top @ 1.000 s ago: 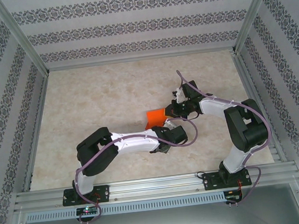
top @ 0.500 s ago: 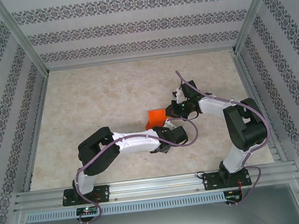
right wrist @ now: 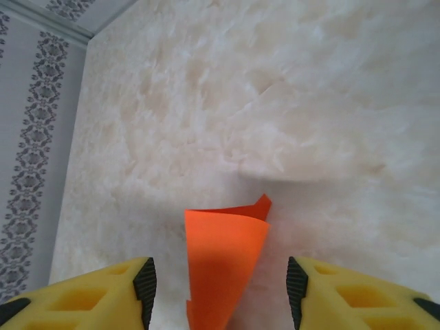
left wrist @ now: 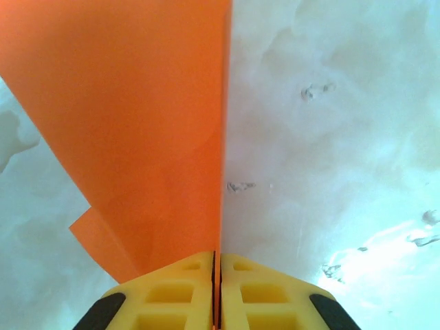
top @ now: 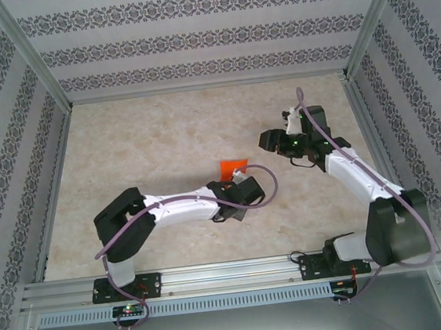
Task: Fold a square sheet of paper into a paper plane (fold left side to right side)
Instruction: Fold the wing for the fifth time at the center of the table.
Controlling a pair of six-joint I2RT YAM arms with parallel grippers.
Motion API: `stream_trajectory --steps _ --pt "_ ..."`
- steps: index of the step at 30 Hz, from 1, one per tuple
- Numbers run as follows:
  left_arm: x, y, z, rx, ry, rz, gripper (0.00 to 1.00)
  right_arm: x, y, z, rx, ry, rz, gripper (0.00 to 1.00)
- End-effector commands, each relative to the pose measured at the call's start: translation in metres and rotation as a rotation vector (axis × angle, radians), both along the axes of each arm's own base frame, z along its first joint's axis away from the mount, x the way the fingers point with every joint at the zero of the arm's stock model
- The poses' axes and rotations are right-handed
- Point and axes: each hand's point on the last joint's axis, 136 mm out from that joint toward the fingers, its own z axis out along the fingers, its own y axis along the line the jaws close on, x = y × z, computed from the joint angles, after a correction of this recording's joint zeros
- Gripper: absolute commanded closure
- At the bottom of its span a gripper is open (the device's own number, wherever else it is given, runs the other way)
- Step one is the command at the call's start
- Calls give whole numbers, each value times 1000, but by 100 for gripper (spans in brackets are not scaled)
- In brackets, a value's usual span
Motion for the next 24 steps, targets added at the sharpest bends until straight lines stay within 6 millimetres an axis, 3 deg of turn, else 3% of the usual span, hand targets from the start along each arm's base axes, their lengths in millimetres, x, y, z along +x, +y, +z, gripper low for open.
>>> stream_trajectory --steps 1,9,24 --pt "9 -18 16 -231 39 16 89 -20 -8 -31 -62 52 13 41" --pt "20 -22 20 -562 153 60 89 -38 10 -59 2 72 82 39" --pt "36 -16 21 -863 220 119 89 -44 55 -85 30 71 162 39"
